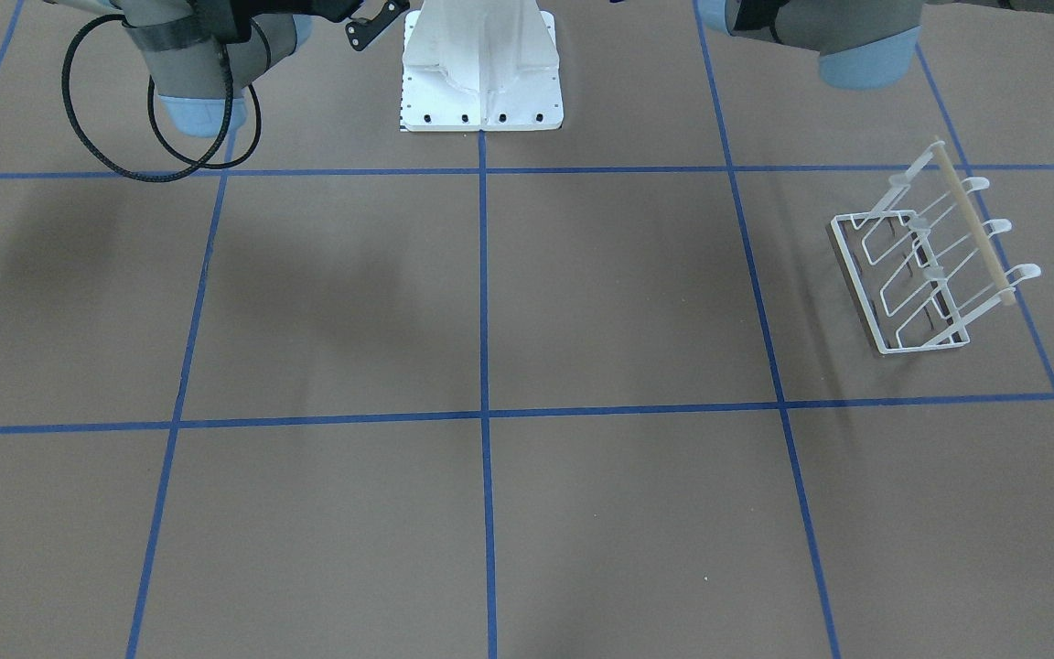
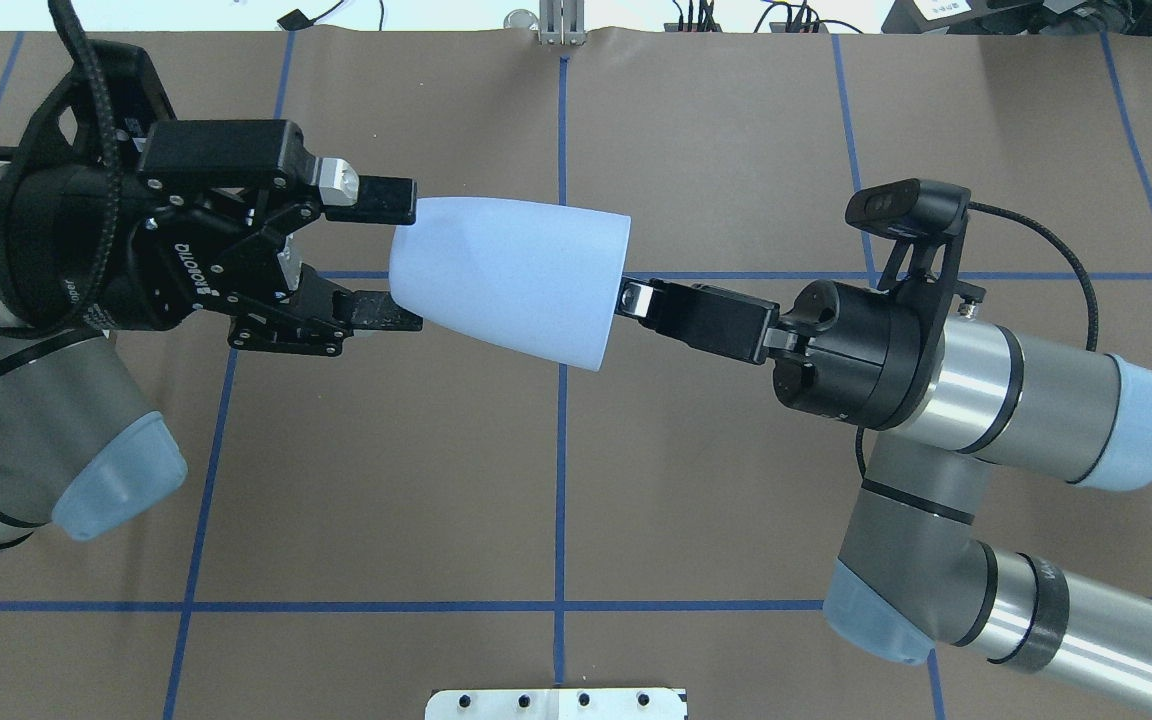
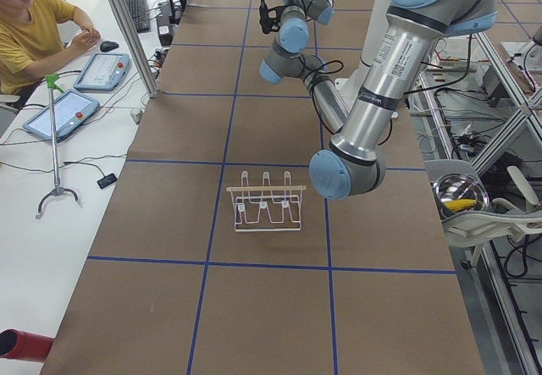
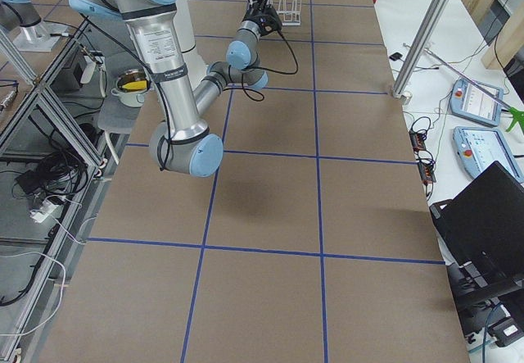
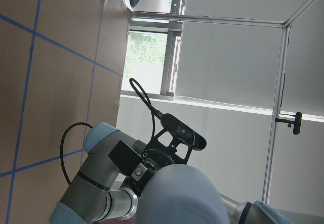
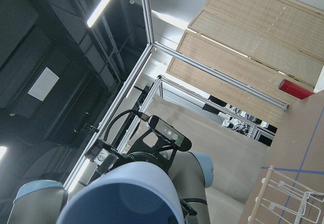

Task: Hang cup on cup holder
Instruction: 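Close the left gripper on the cup's base while the right gripper holds it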

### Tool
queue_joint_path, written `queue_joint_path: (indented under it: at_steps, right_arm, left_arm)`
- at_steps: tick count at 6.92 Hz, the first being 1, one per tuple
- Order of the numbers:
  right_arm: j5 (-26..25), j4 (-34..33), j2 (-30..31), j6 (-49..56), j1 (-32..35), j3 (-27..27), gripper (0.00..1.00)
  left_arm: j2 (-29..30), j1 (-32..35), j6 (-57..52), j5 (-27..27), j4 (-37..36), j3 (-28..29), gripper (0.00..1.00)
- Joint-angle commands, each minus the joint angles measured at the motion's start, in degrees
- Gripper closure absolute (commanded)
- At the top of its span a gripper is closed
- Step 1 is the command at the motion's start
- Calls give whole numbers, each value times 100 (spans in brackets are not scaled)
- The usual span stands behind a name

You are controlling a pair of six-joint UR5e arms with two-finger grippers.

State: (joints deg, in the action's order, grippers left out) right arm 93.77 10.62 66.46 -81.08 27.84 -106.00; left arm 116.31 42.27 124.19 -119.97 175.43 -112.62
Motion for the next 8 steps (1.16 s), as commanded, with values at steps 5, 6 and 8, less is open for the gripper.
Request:
queue_joint_path:
  at_steps: [5, 6, 8]
  right_arm:
    - [-17, -122, -81, 268, -120, 70, 100]
    - [-8, -104, -72, 268, -121, 71, 100]
    - [-8, -78, -81, 268, -112, 62, 100]
  left_arm:
    - [59, -88, 0, 183, 9, 38, 27]
    - [59, -88, 0, 194, 70, 73, 38]
    - [59, -88, 0, 194, 105, 82, 57]
